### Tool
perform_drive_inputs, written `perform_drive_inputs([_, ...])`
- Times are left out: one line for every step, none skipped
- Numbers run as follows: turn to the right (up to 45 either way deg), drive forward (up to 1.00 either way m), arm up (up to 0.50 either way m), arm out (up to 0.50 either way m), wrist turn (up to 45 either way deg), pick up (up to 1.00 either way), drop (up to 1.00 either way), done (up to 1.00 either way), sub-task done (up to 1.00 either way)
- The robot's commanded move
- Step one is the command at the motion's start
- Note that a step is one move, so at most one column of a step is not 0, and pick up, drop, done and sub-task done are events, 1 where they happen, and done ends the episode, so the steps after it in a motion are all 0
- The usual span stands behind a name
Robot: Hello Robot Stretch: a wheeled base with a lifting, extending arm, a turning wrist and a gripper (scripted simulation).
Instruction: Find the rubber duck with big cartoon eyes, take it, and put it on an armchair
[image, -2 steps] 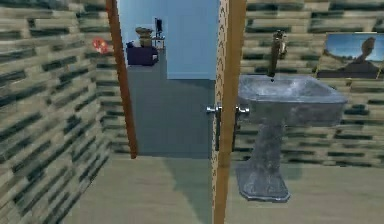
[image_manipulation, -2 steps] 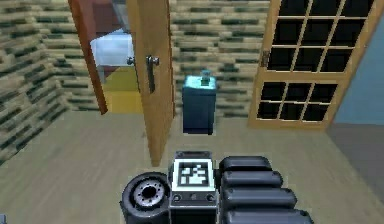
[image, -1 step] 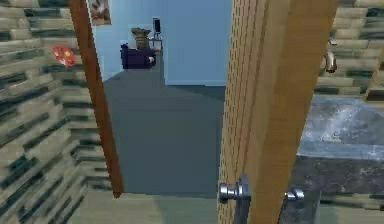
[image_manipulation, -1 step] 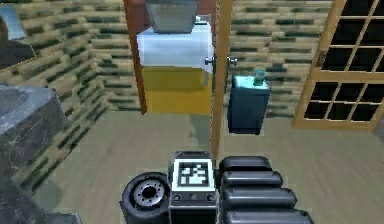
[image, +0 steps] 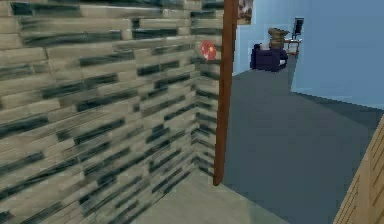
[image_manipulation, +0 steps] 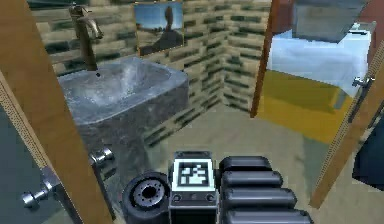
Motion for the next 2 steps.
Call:
perform_drive_inputs([0.0, 0.45, 0.00, 0.00, 0.0, 0.00, 0.00, 0.00, 0.00])
perform_drive_inputs([27.0, 0.00, 0.00, 0.00, 0.0, 0.00, 0.00, 0.00, 0.00])
